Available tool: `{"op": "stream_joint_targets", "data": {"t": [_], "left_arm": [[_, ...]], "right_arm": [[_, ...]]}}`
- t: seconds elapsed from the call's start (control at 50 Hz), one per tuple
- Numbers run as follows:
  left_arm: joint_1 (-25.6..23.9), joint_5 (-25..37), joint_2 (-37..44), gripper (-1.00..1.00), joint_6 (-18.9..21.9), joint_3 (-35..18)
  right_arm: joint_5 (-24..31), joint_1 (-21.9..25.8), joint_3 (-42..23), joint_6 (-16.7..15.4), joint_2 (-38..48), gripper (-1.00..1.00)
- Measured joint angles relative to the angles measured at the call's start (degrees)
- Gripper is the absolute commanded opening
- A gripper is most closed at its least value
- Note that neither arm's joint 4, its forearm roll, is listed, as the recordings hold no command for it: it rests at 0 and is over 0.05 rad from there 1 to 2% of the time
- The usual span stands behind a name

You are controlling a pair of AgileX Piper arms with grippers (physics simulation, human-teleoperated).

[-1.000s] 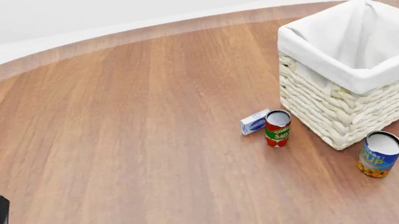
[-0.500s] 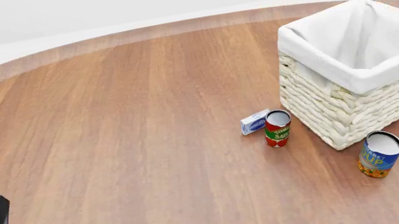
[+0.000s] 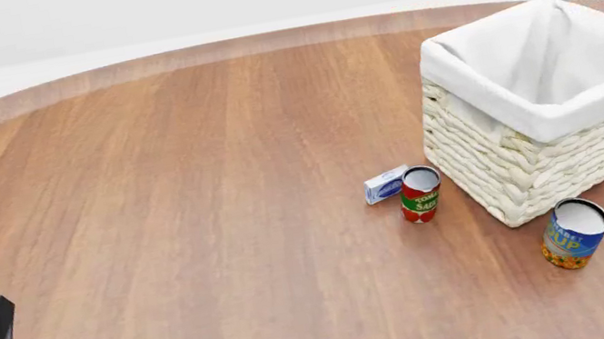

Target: Pick up the ketchup, and put it in the basket.

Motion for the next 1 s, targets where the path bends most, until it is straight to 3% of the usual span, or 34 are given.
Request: {"op": "stream_joint_targets", "data": {"t": [0.44, 1.0], "left_arm": [[0.0, 0.0, 0.0, 1.0, 0.0, 0.0], [0.0, 0.0, 0.0, 1.0, 0.0, 0.0]], "right_arm": [[9.9, -2.0, -6.3, -2.1, 1.2, -1.0], [13.3, -1.6, -9.7, -5.3, 4.6, -1.0]]}}
